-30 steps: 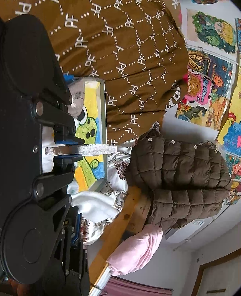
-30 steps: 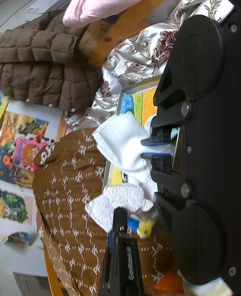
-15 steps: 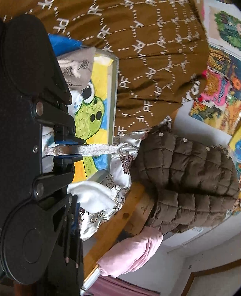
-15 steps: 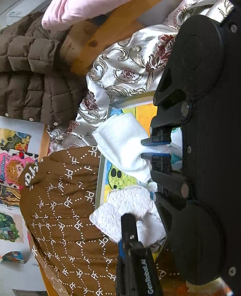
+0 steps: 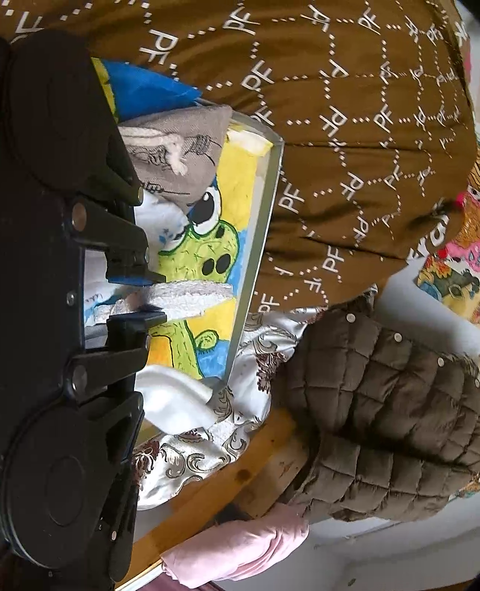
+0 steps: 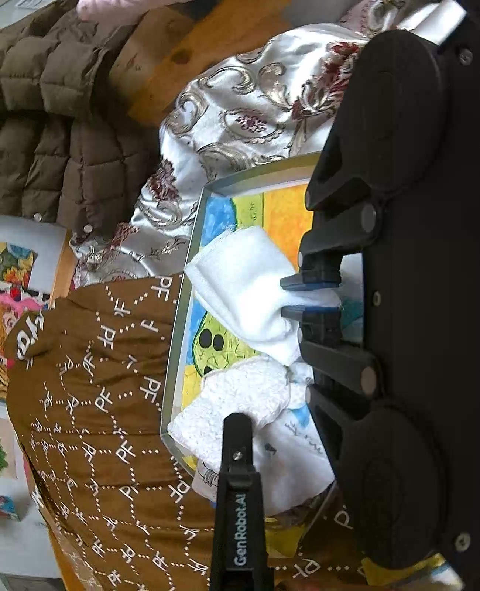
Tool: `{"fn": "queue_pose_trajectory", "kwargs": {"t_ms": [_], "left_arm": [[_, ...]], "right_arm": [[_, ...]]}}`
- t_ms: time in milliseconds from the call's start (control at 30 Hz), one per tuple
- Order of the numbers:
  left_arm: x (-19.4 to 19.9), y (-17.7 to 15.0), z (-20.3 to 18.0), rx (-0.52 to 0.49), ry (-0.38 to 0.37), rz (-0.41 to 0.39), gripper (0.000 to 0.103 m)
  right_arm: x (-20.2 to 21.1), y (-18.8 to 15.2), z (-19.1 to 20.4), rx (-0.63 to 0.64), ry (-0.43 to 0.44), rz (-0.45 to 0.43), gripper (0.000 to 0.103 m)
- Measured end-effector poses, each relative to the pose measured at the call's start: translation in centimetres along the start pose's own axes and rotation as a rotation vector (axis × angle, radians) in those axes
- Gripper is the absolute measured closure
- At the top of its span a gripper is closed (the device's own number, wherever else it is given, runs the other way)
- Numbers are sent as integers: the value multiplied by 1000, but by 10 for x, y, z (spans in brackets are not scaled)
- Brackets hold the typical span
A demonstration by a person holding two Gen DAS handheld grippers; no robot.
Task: Organize soft objects
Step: 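Lower both cloths into the frog tray and open both grippers, then lift both grippers away from the tray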
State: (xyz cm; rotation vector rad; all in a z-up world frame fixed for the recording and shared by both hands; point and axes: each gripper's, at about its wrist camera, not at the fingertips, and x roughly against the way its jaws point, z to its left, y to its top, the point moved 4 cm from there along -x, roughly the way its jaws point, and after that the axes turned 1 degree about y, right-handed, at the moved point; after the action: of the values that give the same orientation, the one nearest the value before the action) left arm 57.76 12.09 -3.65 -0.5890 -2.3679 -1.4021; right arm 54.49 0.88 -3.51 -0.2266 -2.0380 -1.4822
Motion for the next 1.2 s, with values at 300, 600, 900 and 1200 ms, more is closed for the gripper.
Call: {"fn": "queue_pose_trajectory", "kwargs": {"t_ms": [300,600,900,1200], "left_arm": [[5,5,17,43,80,20,73],[26,7,20,17,105,1,47],[70,21,19,-25,137,-88,24],[123,31,8,-95,176,-214,3]], "right_arm": [[-11,13,16,80,-14,2,91],[7,17,10,39,-5,-27,66],[52,32,5,-16,-13,-92,43],[115,47,-3,-73,1,-175,21]]}}
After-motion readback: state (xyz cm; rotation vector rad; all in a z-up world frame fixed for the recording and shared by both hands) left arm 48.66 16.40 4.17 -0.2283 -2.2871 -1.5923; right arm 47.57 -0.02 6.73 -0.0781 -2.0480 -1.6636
